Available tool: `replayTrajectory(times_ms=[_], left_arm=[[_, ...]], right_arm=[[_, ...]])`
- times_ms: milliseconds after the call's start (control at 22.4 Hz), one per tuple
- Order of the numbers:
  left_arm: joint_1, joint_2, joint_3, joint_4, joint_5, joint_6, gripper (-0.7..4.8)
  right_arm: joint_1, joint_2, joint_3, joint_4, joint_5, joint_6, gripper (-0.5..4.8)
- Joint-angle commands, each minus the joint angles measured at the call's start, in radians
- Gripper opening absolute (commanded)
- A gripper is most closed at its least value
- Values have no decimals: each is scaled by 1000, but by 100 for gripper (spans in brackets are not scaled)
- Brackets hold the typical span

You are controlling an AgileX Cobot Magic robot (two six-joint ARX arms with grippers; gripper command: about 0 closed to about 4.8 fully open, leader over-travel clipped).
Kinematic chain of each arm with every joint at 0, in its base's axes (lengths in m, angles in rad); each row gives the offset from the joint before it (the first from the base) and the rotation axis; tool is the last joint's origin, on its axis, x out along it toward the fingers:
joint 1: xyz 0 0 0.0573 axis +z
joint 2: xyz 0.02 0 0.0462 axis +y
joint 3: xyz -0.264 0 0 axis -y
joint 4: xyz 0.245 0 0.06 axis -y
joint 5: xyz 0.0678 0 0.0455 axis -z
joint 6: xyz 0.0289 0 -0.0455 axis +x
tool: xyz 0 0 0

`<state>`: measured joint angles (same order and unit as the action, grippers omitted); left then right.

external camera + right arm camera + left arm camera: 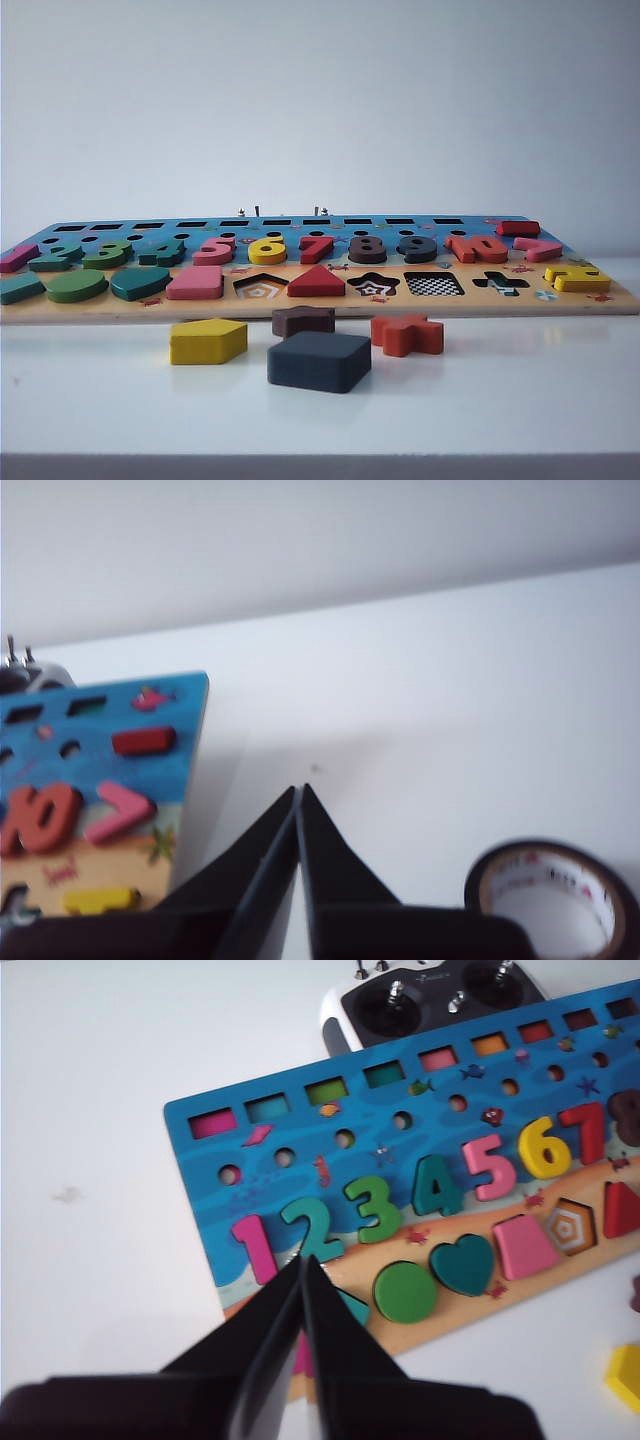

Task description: Insert the cube into the slot.

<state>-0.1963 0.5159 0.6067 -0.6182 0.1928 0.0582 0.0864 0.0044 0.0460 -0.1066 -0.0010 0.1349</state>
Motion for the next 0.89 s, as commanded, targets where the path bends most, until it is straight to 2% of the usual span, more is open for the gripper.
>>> replayTrajectory(times_ms=[45,313,403,537,895], left_arm=[[-28,46,61,-60,48,2,17],[-68,127,158,-161,105,2,17],[-82,165,205,-204,159,1,17],[-92,195,242,-247,185,1,17],[-95,312,379,-397,280,2,17]], right_arm=[[3,-2,47,24,-2,7,-3],[4,1,119,24,-2,56,-3],[21,61,166,29,-3,56,-3],[56,154,224,14,-2,56,-3],[256,479,453,-14,-3,47,-3]])
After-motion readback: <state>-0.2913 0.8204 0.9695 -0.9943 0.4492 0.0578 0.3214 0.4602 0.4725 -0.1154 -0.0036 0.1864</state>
